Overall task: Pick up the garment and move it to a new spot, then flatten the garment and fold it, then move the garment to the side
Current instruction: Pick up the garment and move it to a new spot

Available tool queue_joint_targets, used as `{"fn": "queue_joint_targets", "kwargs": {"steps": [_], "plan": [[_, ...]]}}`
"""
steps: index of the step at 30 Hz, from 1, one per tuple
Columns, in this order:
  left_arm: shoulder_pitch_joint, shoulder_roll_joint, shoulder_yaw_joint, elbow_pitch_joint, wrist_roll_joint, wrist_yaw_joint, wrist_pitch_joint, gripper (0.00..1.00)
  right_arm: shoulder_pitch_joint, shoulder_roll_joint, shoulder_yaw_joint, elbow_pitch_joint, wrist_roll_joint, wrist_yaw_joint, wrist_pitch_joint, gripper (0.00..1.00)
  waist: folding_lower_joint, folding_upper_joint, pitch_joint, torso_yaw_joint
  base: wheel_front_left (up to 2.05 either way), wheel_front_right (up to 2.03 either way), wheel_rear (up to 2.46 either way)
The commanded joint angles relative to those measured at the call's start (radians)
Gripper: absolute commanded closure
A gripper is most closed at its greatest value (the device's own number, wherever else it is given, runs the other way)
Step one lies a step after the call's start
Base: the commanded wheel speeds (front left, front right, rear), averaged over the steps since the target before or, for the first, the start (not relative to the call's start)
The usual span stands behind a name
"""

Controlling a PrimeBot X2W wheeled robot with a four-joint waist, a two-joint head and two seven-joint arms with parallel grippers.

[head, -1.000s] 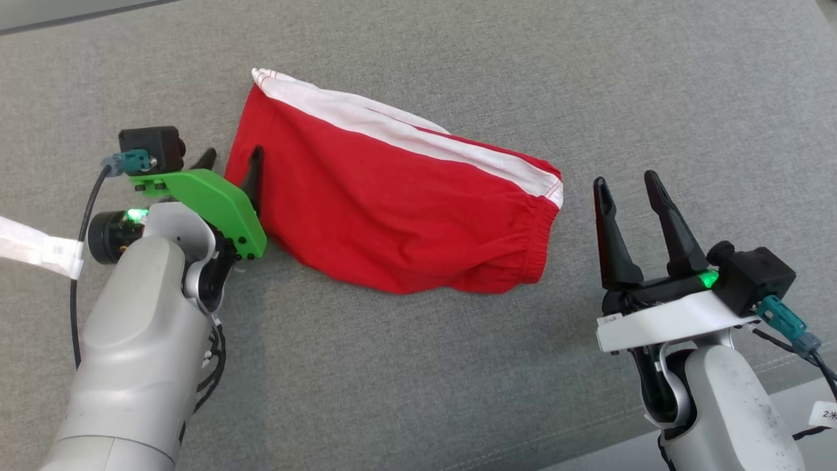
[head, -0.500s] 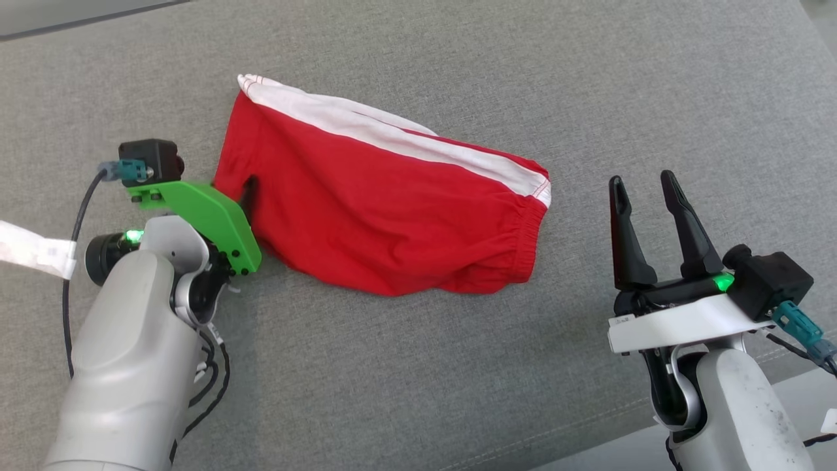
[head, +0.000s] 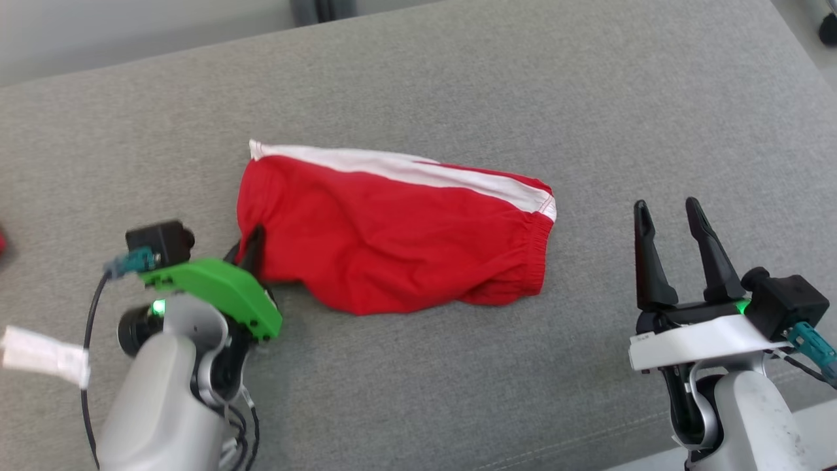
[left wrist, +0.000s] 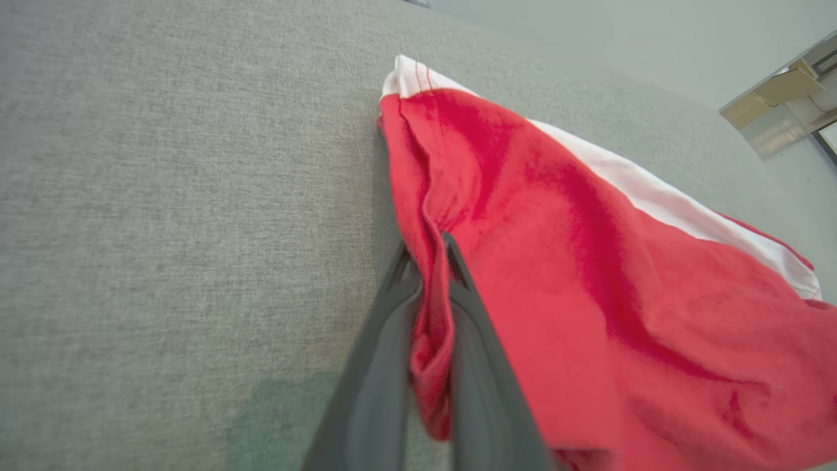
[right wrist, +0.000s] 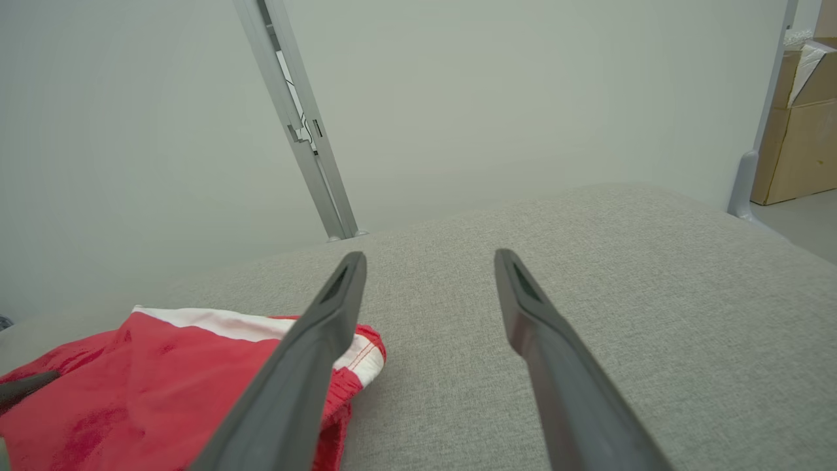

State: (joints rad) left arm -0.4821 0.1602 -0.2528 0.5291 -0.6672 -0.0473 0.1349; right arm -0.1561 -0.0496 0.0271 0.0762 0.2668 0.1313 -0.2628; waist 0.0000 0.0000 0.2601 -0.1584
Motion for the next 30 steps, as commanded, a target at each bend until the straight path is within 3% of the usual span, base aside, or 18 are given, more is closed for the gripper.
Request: {"fn": "queue_joint_targets", "kwargs": {"steps": [1, 8, 16, 17, 18, 30], "plan": [[0.056, -0.004, 0.014, -0.035, -0.015, 0.014, -0.013, 1.00, 0.015, -0.001, -0.012, 0.003, -0.012, -0.001, -0.003, 0.00, 0.0000, 0.0000, -0.037, 0.038, 0.00, 0.00, 0.00], [0.294, -0.026, 0.033, -0.240, -0.050, 0.074, -0.043, 1.00, 0.040, -0.001, -0.056, 0.018, -0.050, -0.001, -0.003, 0.00, 0.0000, 0.0000, -0.081, 0.088, 0.00, 0.00, 0.00], [0.411, -0.045, 0.034, -0.324, -0.064, 0.124, -0.052, 1.00, 0.030, -0.002, -0.047, 0.034, -0.067, -0.001, -0.003, 0.00, 0.0000, 0.0000, -0.088, 0.111, 0.00, 0.00, 0.00], [0.412, -0.045, 0.036, -0.323, -0.061, 0.129, -0.058, 0.67, 0.028, -0.002, -0.046, 0.037, -0.069, -0.001, -0.003, 0.00, 0.0000, 0.0000, -0.089, 0.112, 0.00, 0.00, 0.00], [0.410, -0.045, 0.036, -0.323, -0.050, 0.129, -0.069, 0.00, 0.027, -0.002, -0.045, 0.039, -0.070, -0.001, -0.003, 0.00, 0.0000, 0.0000, -0.089, 0.113, 0.00, 0.00, 0.00], [0.374, -0.008, 0.038, -0.368, 0.064, 0.088, -0.310, 0.00, 0.039, -0.002, -0.054, 0.090, -0.099, -0.001, -0.003, 0.00, 0.0000, 0.0000, -0.138, 0.141, 0.00, 0.00, 0.00]]}}
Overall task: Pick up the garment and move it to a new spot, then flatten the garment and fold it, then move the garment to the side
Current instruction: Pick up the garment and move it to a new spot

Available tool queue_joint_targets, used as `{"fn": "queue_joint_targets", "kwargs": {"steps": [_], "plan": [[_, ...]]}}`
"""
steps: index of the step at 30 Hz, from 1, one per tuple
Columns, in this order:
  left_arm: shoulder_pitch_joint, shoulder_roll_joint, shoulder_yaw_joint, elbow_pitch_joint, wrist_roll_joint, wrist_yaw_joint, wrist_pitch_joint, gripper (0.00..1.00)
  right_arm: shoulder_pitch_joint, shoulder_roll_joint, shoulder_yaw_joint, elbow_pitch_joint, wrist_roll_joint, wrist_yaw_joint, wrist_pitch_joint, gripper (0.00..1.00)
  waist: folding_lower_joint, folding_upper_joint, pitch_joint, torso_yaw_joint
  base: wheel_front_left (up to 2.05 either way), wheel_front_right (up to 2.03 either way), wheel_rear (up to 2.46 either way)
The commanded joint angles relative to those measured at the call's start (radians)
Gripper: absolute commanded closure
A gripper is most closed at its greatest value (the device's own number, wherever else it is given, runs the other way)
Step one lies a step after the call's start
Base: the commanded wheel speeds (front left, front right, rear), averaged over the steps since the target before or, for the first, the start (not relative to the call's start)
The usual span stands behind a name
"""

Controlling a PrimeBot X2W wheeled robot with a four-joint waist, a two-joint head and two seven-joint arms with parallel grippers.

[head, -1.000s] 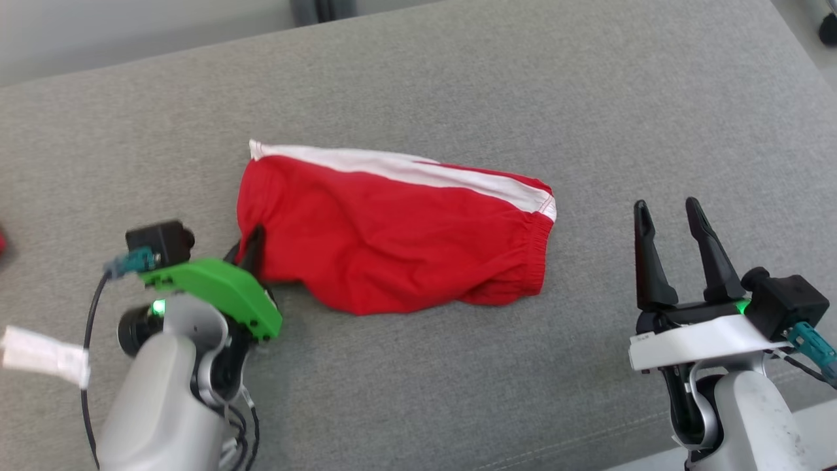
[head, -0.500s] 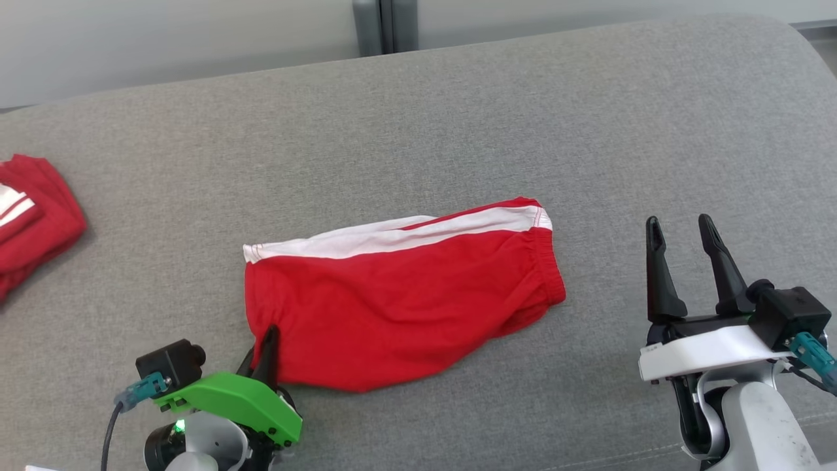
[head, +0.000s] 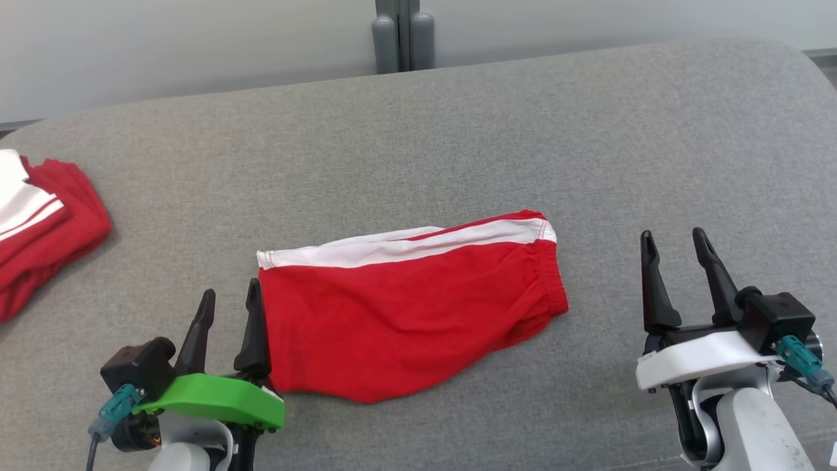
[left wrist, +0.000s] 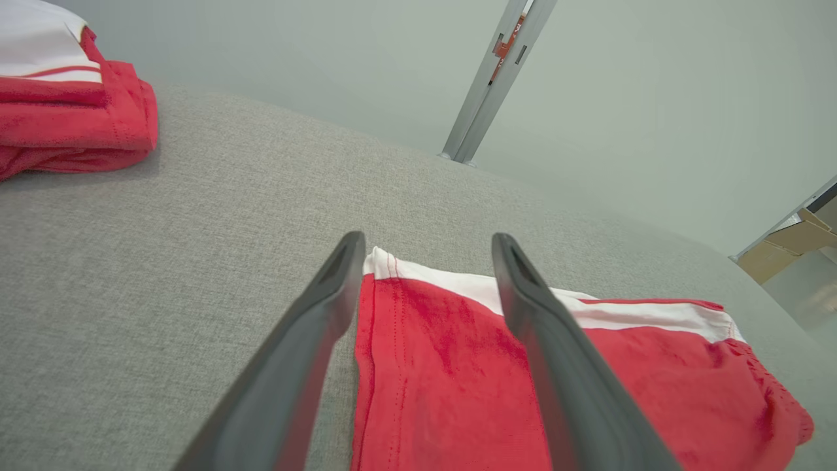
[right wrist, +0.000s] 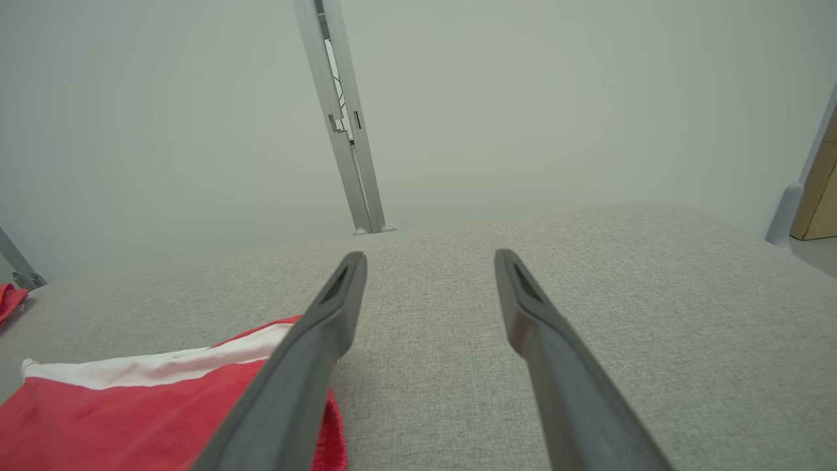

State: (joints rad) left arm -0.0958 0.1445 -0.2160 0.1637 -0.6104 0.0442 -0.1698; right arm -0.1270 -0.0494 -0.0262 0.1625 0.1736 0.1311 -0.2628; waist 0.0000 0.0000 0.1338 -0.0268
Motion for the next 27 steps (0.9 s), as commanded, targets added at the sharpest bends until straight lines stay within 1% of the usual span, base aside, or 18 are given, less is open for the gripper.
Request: {"fn": "queue_joint_targets", "kwargs": {"steps": [1, 7, 15, 21, 24, 27], "plan": [[-0.011, 0.012, -0.001, -0.006, 0.018, -0.004, -0.016, 0.00, 0.013, -0.002, 0.001, 0.010, -0.008, -0.001, -0.003, 0.00, 0.0000, 0.0000, -0.017, 0.014, 0.00, 0.00, 0.00], [0.021, 0.032, 0.001, -0.020, 0.065, 0.007, -0.061, 0.00, 0.019, -0.002, 0.018, 0.043, -0.030, -0.001, 0.061, 0.00, 0.0000, 0.0000, -0.038, 0.047, 0.00, 0.00, 0.00], [0.061, 0.036, 0.014, -0.024, 0.081, 0.026, -0.078, 0.00, -0.009, -0.002, 0.052, 0.078, -0.058, -0.001, 0.214, 0.00, 0.0000, 0.0000, -0.034, 0.106, 0.00, 0.00, 0.00], [0.067, 0.021, 0.012, -0.011, 0.077, 0.022, -0.085, 0.00, -0.051, -0.002, 0.049, 0.191, -0.076, -0.001, 0.377, 0.00, 0.0000, 0.0000, -0.029, 0.155, 0.00, 0.00, 0.00], [0.061, 0.016, 0.009, -0.003, 0.076, 0.017, -0.088, 0.00, -0.072, -0.002, 0.039, 0.252, -0.087, -0.001, 0.423, 0.00, 0.0000, 0.0000, -0.026, 0.174, 0.00, 0.00, 0.00], [0.057, 0.012, 0.010, 0.003, 0.077, 0.017, -0.088, 0.00, -0.089, -0.002, 0.045, 0.311, -0.057, -0.001, 0.449, 0.00, 0.0000, 0.0000, -0.025, 0.187, 0.00, 0.00, 0.00]]}}
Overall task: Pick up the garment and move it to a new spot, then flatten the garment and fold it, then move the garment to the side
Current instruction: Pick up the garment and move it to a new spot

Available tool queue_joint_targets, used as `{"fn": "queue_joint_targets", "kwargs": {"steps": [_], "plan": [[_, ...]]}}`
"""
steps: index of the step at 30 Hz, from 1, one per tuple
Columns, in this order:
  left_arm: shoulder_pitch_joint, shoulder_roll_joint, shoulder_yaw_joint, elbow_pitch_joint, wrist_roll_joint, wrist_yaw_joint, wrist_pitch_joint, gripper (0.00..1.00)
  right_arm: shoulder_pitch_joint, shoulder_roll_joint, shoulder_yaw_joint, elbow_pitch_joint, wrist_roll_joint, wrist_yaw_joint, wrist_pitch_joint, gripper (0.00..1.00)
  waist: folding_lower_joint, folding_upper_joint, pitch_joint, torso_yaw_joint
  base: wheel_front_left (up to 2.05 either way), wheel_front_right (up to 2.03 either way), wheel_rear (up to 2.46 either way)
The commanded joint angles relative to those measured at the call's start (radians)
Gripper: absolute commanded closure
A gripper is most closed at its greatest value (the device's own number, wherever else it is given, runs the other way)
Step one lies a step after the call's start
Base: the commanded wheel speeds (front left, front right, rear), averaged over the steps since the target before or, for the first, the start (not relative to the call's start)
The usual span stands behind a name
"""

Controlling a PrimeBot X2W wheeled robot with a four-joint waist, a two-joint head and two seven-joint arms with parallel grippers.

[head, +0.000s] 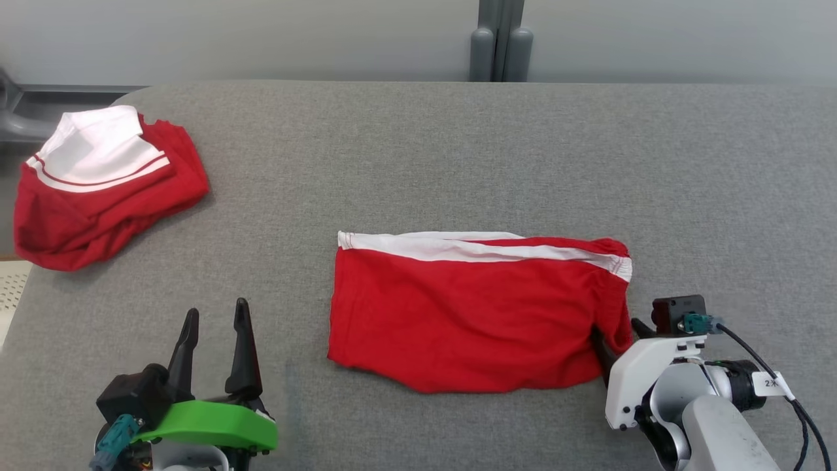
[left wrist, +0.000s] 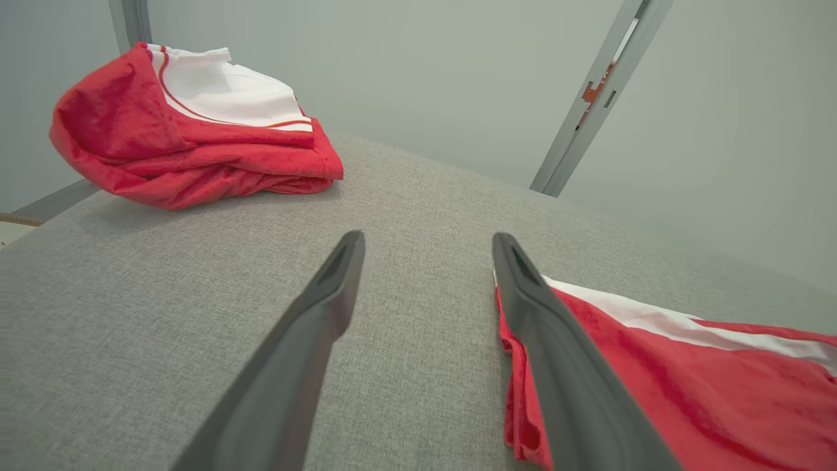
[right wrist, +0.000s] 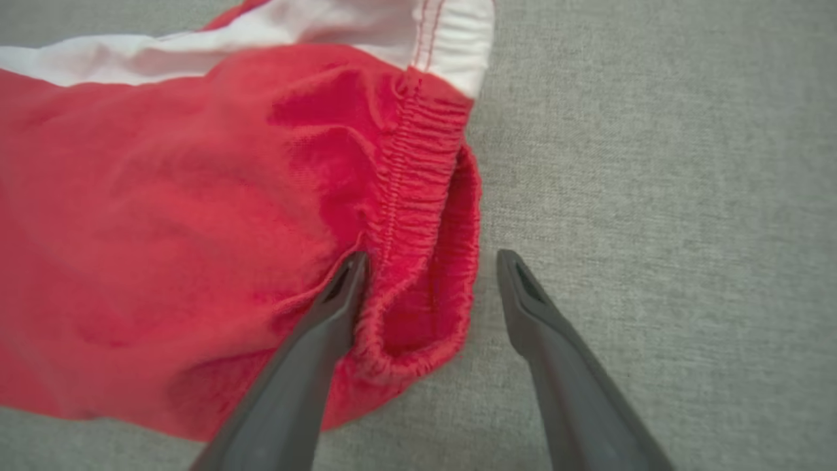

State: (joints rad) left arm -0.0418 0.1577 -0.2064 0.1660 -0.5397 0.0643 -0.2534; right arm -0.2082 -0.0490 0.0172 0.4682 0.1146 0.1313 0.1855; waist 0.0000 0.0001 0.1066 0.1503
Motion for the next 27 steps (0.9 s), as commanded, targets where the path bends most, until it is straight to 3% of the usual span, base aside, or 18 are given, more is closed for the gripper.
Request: {"fn": "queue_joint_targets", "kwargs": {"steps": [1, 2, 3, 4, 5, 6, 7, 14, 17, 22, 27], "plan": [[0.003, -0.001, 0.001, 0.001, 0.007, -0.003, -0.005, 0.00, -0.013, -0.003, 0.002, 0.019, 0.008, -0.001, 0.005, 0.00, 0.0000, -0.0001, 0.003, 0.012, 0.00, 0.00, 0.00], [0.002, -0.002, 0.001, 0.003, 0.007, -0.004, -0.004, 0.00, -0.019, -0.003, 0.008, 0.033, 0.017, -0.001, 0.006, 0.00, 0.0000, -0.0001, 0.003, 0.014, 0.00, 0.00, 0.00], [0.002, -0.002, 0.002, 0.004, 0.008, -0.003, -0.004, 0.00, -0.023, -0.003, 0.012, 0.042, 0.026, -0.001, 0.003, 0.21, 0.0000, -0.0001, 0.003, 0.015, 0.00, 0.00, 0.00], [0.003, -0.003, 0.003, 0.005, 0.008, -0.003, -0.005, 0.00, -0.026, -0.002, 0.019, 0.053, 0.039, -0.001, 0.003, 0.63, 0.0000, -0.0001, 0.003, 0.014, 0.00, 0.00, 0.00], [0.005, -0.002, 0.005, 0.005, 0.008, -0.002, -0.006, 0.00, -0.028, -0.002, 0.026, 0.061, 0.045, -0.001, 0.000, 0.72, 0.0000, -0.0001, 0.003, 0.013, 0.00, 0.00, 0.00], [0.007, -0.002, 0.008, 0.006, 0.008, 0.000, -0.007, 0.00, -0.034, -0.002, 0.032, 0.070, 0.050, -0.001, -0.002, 0.95, 0.0000, -0.0001, 0.001, 0.009, 0.00, 0.00, 0.00], [0.008, -0.001, 0.009, 0.006, 0.009, 0.002, -0.007, 0.00, -0.041, -0.002, 0.036, 0.074, 0.055, -0.001, -0.007, 1.00, 0.0000, -0.0001, 0.000, 0.005, 0.00, 0.00, 0.00], [0.011, 0.000, -0.004, -0.001, 0.020, -0.003, -0.007, 0.00, -0.068, -0.004, 0.019, 0.065, 0.088, -0.001, -0.038, 1.00, 0.0000, -0.0001, -0.013, -0.039, 0.00, 0.00, 0.00], [0.013, -0.001, -0.013, -0.006, 0.022, -0.002, -0.001, 0.00, -0.040, -0.034, -0.022, 0.036, 0.077, -0.001, -0.031, 1.00, 0.0000, -0.0001, -0.018, -0.057, 0.00, 0.00, 0.00], [0.022, 0.003, -0.021, -0.013, 0.024, 0.005, 0.004, 0.00, 0.009, -0.060, -0.070, -0.040, 0.109, -0.001, -0.005, 1.00, 0.0000, -0.0001, -0.015, -0.083, 0.00, 0.00, 0.00], [0.019, 0.005, -0.033, -0.015, 0.026, 0.007, 0.012, 0.00, 0.046, -0.054, -0.038, -0.131, 0.191, -0.001, 0.022, 1.00, 0.0000, -0.0001, -0.014, -0.097, 0.00, 0.00, 0.00]]}}
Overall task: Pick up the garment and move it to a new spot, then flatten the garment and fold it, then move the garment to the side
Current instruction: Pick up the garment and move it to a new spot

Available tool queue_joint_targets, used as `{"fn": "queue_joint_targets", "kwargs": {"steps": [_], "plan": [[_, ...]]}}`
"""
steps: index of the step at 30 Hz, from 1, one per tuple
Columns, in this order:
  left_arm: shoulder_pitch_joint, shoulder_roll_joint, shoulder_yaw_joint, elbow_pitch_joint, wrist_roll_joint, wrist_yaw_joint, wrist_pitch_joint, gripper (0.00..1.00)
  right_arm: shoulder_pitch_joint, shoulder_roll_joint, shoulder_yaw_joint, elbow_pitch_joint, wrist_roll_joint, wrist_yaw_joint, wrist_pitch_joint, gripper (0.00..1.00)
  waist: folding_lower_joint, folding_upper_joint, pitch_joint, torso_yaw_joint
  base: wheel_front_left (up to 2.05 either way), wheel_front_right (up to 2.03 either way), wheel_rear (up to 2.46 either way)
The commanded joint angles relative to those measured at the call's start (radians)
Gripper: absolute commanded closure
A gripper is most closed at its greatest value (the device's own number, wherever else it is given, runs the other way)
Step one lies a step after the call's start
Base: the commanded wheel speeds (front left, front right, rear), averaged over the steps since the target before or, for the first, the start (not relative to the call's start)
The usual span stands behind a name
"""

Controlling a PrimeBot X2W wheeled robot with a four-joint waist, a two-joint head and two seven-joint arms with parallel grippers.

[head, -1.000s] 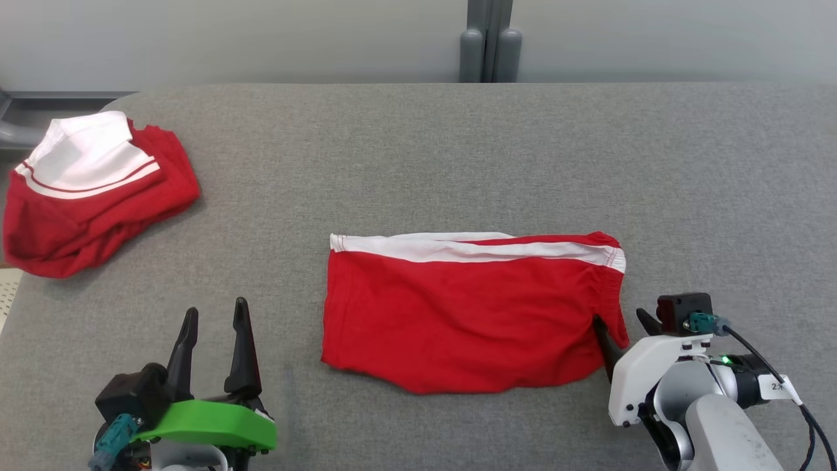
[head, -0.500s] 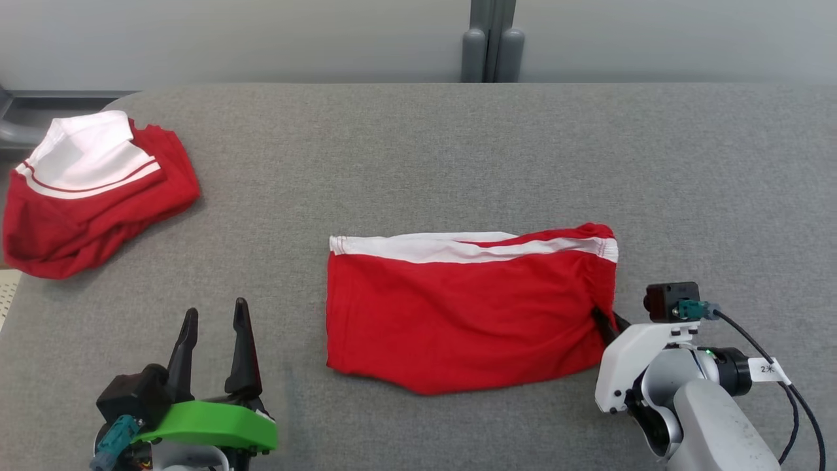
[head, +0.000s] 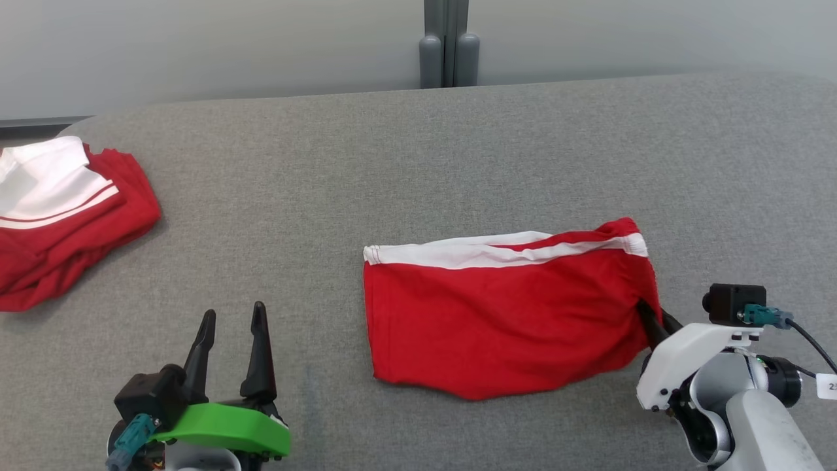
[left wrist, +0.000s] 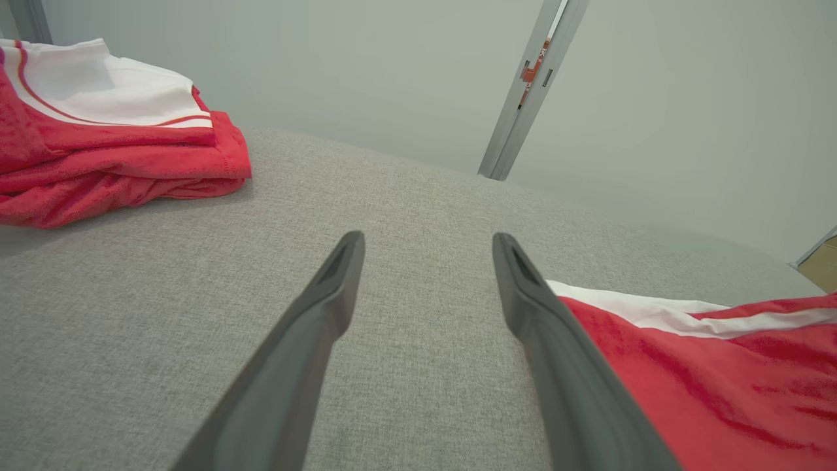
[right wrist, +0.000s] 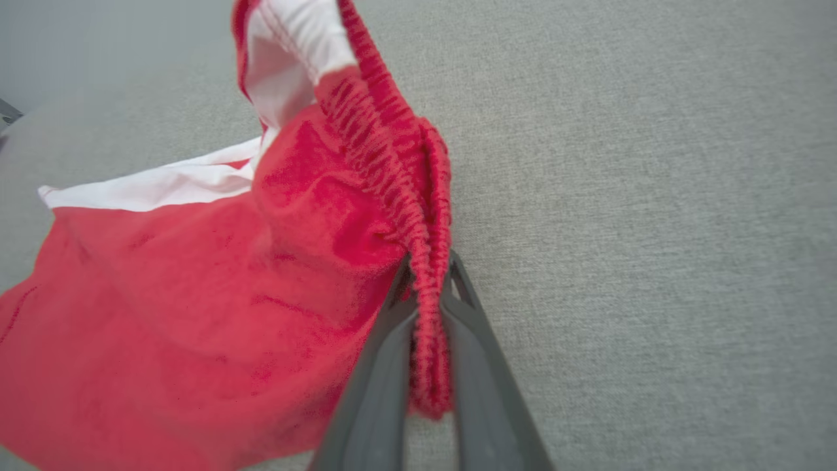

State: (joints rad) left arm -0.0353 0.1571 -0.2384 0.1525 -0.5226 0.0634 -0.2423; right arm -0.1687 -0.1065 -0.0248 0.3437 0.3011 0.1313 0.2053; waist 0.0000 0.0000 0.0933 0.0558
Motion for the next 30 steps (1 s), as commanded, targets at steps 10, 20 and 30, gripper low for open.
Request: {"fn": "queue_joint_targets", "kwargs": {"steps": [10, 20, 30], "plan": [[0.007, 0.012, -0.020, -0.010, 0.013, 0.008, 0.015, 0.00, -0.001, 0.047, 0.164, -0.159, 0.163, -0.001, 0.015, 1.00, 0.0000, 0.0000, -0.014, 0.032, 0.00, 0.00, 0.00], [-0.018, 0.004, -0.028, -0.009, 0.003, 0.003, 0.012, 0.00, -0.111, 0.056, 0.295, -0.024, 0.237, -0.001, -0.085, 1.00, 0.0000, 0.0000, 0.005, 0.099, 0.00, 0.00, 0.00], [-0.035, -0.003, -0.034, 0.005, -0.002, -0.001, 0.004, 0.00, -0.237, 0.055, 0.463, 0.199, 0.333, -0.001, -0.207, 1.00, 0.0000, 0.0000, 0.018, 0.139, 0.00, 0.00, 0.00]]}}
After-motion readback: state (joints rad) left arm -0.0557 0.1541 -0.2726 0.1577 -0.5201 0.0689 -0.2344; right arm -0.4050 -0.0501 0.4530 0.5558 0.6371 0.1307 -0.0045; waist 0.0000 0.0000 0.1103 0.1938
